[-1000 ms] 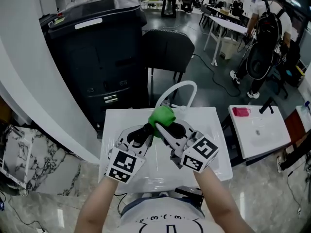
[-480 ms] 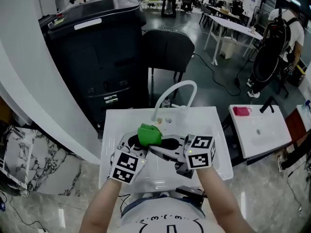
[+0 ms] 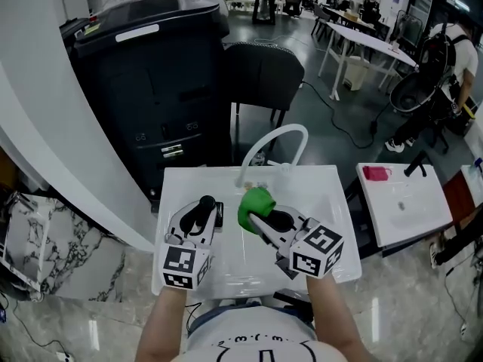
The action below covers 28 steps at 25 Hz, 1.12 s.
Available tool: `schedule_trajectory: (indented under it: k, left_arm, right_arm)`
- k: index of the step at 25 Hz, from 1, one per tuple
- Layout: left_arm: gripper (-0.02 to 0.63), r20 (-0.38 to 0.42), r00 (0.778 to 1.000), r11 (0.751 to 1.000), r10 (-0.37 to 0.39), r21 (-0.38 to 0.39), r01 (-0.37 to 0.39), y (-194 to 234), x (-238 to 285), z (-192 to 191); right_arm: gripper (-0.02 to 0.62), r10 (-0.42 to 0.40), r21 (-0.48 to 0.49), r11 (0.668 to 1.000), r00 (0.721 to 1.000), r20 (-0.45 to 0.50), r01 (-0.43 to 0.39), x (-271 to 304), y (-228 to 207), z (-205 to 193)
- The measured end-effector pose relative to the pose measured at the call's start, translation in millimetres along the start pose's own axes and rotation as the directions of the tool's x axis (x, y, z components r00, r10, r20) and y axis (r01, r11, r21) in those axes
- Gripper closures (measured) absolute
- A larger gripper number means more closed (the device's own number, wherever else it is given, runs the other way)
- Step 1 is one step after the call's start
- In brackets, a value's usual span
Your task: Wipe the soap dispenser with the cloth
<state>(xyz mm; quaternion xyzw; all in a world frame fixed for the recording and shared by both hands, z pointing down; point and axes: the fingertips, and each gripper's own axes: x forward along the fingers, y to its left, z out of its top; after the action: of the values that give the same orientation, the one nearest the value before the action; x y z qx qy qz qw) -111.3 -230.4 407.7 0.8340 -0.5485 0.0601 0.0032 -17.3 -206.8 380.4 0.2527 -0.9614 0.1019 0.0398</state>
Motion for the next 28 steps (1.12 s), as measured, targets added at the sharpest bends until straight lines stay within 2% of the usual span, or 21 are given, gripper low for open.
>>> schedule_trajectory:
  k: [3, 7, 11, 17, 24, 28]
  left_arm:
    - [0.512, 0.028, 0.998, 0.999, 0.047, -0.005, -0.047, 13.5, -2.6, 2.1]
    - [0.512, 0.006, 0.998, 0.998, 0.067, -0.003, -0.067, 36.0, 3.5, -8.0]
    - [0.512, -0.011, 0.994, 0.994, 0.105, -0.031, -0.105, 76.4, 18.2, -20.6]
    - [0.512, -0.096, 0.982, 0.986, 0.163, -0.029, -0.166, 133.6, 62.2, -59.6]
    - [0.512, -0.158, 0.975, 0.986, 0.156, -0.040, -0.164, 161.6, 110.2, -104.5]
    - [0.512, -0.145, 0.976, 0.983, 0.163, -0.054, -0.173, 173.6, 124.8, -112.6]
  right_arm:
    - [0.545, -0.072, 0.020, 0.997, 0.996, 0.047, 0.071, -0.5, -9.8, 2.3]
    - [0.545, -0.106, 0.040, 0.994, 0.993, 0.044, 0.104, -1.8, -10.4, -9.2]
    - [0.545, -0.112, 0.054, 0.992, 0.994, -0.002, 0.112, -0.5, -7.4, -27.1]
    - [0.545, -0.119, 0.070, 0.990, 0.989, -0.086, 0.125, -3.4, -1.9, -58.2]
    - [0.545, -0.192, 0.127, 0.969, 0.972, -0.138, 0.209, -15.6, -24.6, -80.3]
    - [0.545, -0.224, 0.140, 0.959, 0.961, -0.160, 0.247, -18.7, -36.8, -86.8]
